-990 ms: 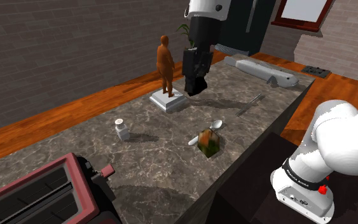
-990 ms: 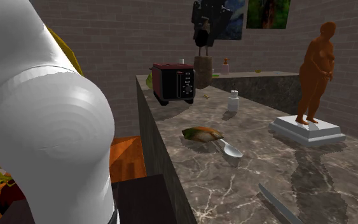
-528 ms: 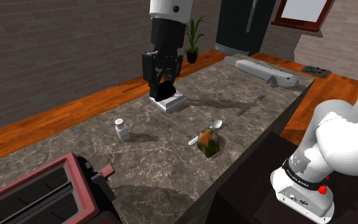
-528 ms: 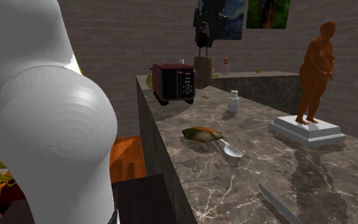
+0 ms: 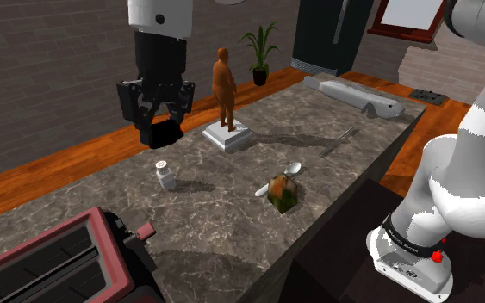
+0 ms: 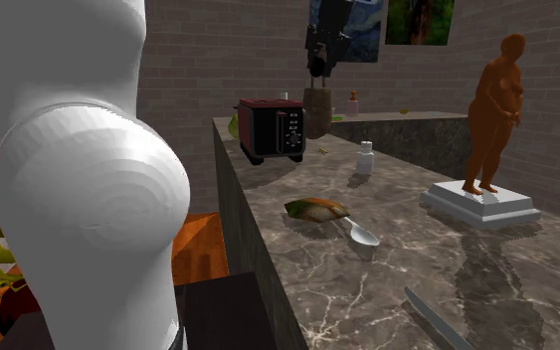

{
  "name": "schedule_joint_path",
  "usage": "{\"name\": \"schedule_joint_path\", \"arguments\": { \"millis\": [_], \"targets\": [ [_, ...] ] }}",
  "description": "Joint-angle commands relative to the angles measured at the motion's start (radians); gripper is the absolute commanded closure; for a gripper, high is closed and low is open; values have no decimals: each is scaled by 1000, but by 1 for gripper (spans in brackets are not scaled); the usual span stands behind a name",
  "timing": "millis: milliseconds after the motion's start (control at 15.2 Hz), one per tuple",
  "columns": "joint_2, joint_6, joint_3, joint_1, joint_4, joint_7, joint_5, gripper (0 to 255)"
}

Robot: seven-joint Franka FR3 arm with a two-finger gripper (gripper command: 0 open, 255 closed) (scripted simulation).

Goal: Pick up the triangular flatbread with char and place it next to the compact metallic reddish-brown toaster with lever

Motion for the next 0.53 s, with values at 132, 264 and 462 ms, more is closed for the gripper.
{"name": "schedule_joint_path", "arguments": {
  "millis": [132, 264, 462],
  "targets": [
    [179, -37, 23, 46, 232, 80, -62, 255],
    [281, -69, 29, 78, 372, 119, -97, 255],
    [472, -158, 30, 144, 662, 176, -155, 255]
  ]
}}
